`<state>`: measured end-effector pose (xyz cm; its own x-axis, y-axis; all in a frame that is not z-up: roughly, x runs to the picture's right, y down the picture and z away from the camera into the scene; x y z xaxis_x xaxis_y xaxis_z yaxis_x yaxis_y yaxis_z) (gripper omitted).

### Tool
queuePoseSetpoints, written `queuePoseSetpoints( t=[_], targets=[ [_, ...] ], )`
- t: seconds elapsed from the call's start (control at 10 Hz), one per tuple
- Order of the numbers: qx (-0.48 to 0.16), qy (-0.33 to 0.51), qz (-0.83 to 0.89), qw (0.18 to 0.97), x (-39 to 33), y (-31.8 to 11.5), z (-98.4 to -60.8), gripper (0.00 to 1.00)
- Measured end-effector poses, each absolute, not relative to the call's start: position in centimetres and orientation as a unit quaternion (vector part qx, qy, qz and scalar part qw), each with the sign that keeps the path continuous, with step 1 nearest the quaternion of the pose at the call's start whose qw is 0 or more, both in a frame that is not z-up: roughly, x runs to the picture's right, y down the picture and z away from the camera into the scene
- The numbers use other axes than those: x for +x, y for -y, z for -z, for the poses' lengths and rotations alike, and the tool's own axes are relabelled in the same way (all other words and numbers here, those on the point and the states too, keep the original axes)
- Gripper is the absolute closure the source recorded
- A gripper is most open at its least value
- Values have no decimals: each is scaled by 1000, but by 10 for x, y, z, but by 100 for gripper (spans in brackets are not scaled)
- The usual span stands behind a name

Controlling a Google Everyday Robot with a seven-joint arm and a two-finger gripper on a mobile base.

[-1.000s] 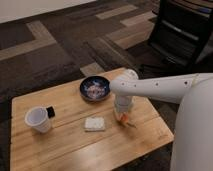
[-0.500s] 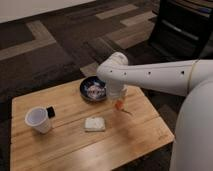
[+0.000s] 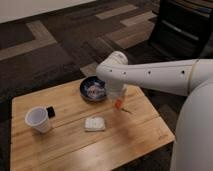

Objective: Place the pepper in the ceramic bowl

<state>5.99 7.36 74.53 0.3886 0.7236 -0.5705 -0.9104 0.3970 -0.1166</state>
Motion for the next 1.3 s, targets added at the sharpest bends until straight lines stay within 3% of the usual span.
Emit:
queuePoseSetpoints(
  t=[0.4,0.9,1.3],
  targets=[
    [-187,-203,-477,834,64,-27,-769,100],
    [-209,-157,-388,884,23,16,-830,100],
    [-238,-139,-303,912,-32,18,-860,100]
  ],
)
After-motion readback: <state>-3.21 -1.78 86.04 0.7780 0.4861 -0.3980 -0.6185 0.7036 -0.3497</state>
